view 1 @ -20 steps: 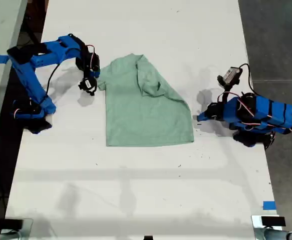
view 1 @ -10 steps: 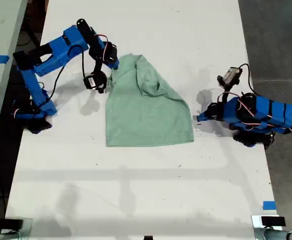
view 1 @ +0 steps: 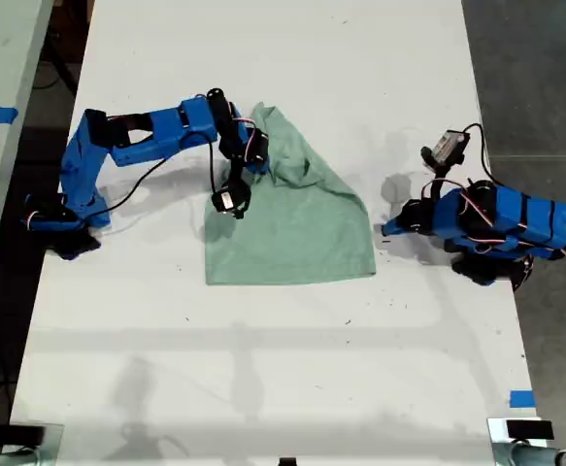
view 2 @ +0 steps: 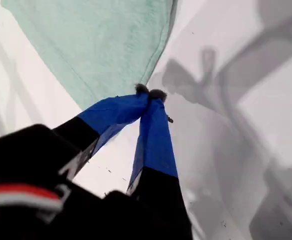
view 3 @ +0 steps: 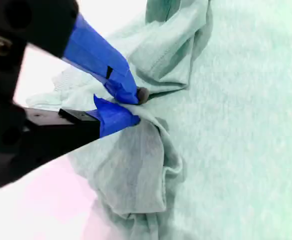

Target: Fold t shirt

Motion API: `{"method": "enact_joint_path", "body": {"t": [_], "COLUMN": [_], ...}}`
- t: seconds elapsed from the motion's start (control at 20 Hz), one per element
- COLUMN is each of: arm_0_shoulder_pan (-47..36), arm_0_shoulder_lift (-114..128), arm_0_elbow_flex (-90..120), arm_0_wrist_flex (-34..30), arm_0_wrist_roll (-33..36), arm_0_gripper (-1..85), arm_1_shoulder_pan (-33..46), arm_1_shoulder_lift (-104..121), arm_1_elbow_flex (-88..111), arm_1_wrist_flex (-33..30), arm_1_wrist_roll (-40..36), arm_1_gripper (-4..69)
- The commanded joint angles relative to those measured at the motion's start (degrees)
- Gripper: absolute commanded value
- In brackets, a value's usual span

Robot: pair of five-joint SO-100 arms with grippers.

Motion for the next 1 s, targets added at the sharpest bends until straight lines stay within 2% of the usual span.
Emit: {"method": "enact_joint_path", "body": {"t": [0.0, 0.25, 0.3, 0.35, 0.4, 0.5, 0.55, 0.6, 0.8, 0.95], "arm_0_shoulder_pan": [2.02, 1.14, 1.14, 0.97, 0.35, -0.79, -1.41, -2.02, -2.64, 3.78], "arm_0_shoulder_lift": [0.62, 7.29, 10.37, 14.06, 18.46, 31.82, 41.13, 51.59, 94.92, 118.56], "arm_0_elbow_flex": [-3.16, -3.08, -2.99, -2.72, -2.46, 2.81, 9.49, 17.4, 55.72, 82.44], "arm_0_wrist_flex": [-3.34, 0.88, 2.2, 4.31, 7.56, 12.3, 12.39, 11.25, 0.18, -6.5], "arm_0_wrist_roll": [-1.58, -2.64, -0.88, 0.09, -0.18, -0.79, -1.93, -3.25, -9.32, -16.87], "arm_0_gripper": [11.1, 15.1, 12.5, 3.2, 0.1, 0.1, 0.0, 0.0, -0.1, -0.1], "arm_1_shoulder_pan": [-0.79, -0.88, -0.88, -0.88, -0.88, -0.88, -0.88, -0.88, -0.88, 0.0], "arm_1_shoulder_lift": [0.53, 0.53, 0.53, 0.53, 0.53, 0.53, 0.53, 0.53, 0.53, 0.53], "arm_1_elbow_flex": [2.29, 2.2, 2.2, 2.2, 2.2, 2.2, 2.2, 2.2, 2.2, 1.23], "arm_1_wrist_flex": [-0.53, -0.53, -0.53, -0.53, -0.53, -0.53, -0.53, -0.53, -0.62, 1.14], "arm_1_wrist_roll": [-0.88, -0.97, -0.97, -0.97, -0.97, -0.97, -0.97, -0.97, -0.97, -1.23], "arm_1_gripper": [-0.5, -0.5, -0.5, -0.5, -0.5, -0.5, -0.5, -0.5, -0.5, -0.4]}}
